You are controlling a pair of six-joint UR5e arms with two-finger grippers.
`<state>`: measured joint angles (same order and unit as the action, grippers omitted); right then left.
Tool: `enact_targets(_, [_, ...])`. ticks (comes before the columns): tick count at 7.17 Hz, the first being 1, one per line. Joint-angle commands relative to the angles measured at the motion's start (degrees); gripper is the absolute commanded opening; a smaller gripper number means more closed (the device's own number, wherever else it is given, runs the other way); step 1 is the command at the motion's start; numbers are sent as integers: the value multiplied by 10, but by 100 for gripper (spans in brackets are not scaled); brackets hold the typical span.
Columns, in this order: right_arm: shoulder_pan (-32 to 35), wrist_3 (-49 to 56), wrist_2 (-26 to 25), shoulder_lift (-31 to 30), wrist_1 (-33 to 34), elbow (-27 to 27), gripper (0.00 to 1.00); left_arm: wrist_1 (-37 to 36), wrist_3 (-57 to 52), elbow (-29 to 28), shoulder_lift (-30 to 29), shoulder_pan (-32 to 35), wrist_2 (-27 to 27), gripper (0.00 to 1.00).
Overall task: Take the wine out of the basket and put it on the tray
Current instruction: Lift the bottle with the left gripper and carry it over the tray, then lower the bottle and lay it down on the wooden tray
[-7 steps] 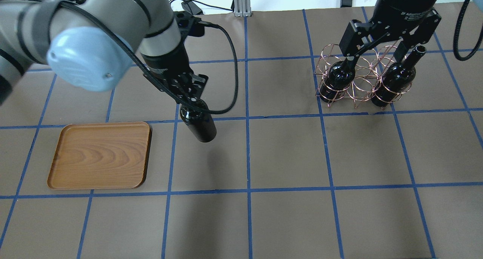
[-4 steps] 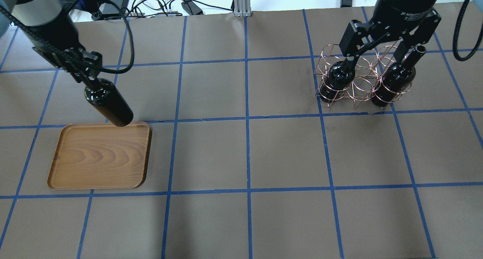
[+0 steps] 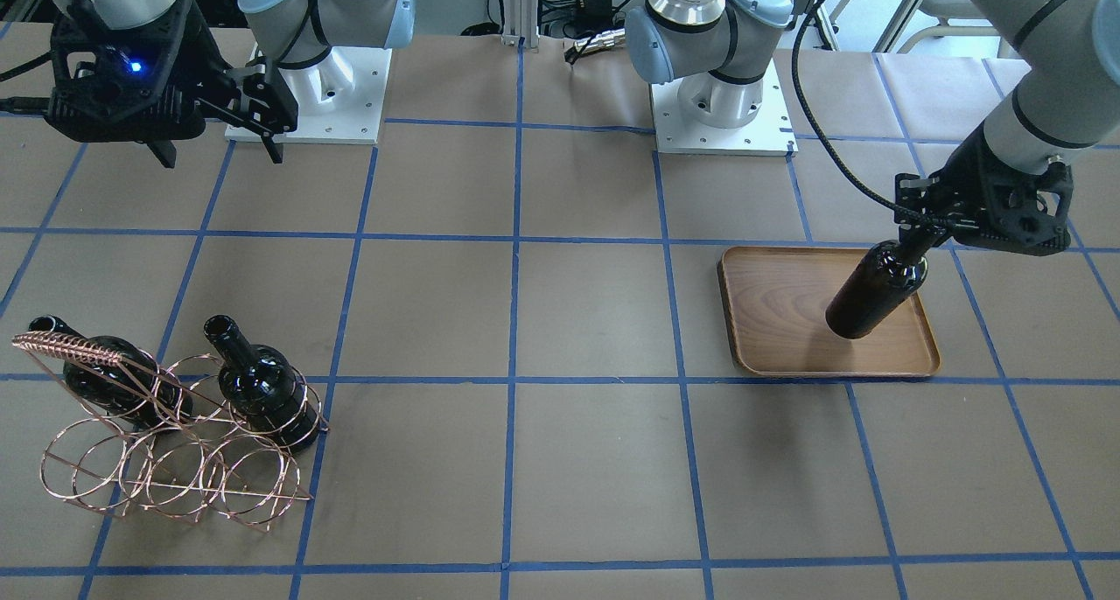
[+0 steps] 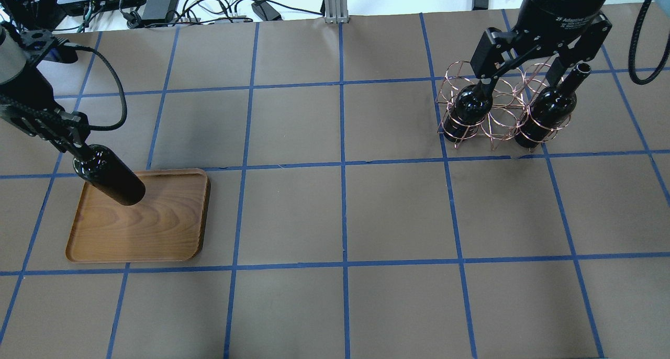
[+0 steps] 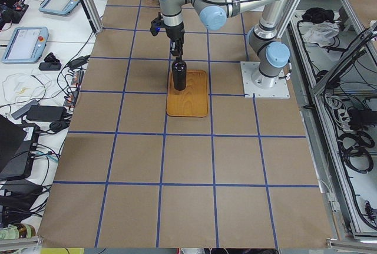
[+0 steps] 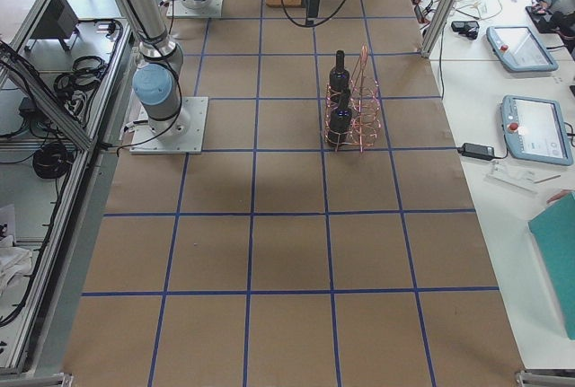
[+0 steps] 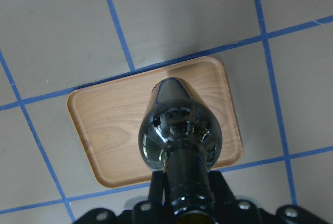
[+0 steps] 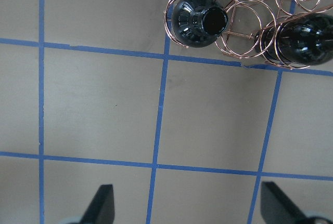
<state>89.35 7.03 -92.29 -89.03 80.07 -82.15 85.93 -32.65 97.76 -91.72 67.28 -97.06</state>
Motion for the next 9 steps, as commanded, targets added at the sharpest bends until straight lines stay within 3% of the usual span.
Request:
enact_targets(1, [0, 0, 0, 0, 0, 0, 100, -2, -6, 17, -6, -23, 20, 0])
enact_targets(4, [0, 0, 1, 0, 0, 0, 100, -2, -8, 19, -9, -23, 21, 0])
enact_targets(5, [0, 0, 0, 0, 0, 0, 100, -2, -8, 19, -12, -23, 21, 4])
enact_targets(6, [0, 0, 0, 0, 1, 0, 100, -2, -8, 19, -12, -23, 21, 33])
enact_targets(7, [0, 0, 0, 0, 0, 0, 100, 0, -8, 19, -10, -23, 19, 90])
enact_targets(8, [0, -1, 1, 0, 1, 0, 100, 2, -8, 18, -4, -23, 15, 100])
enact_targets(9, [0, -1, 1, 0, 1, 0, 100, 0, -8, 15, 0, -22, 17, 100])
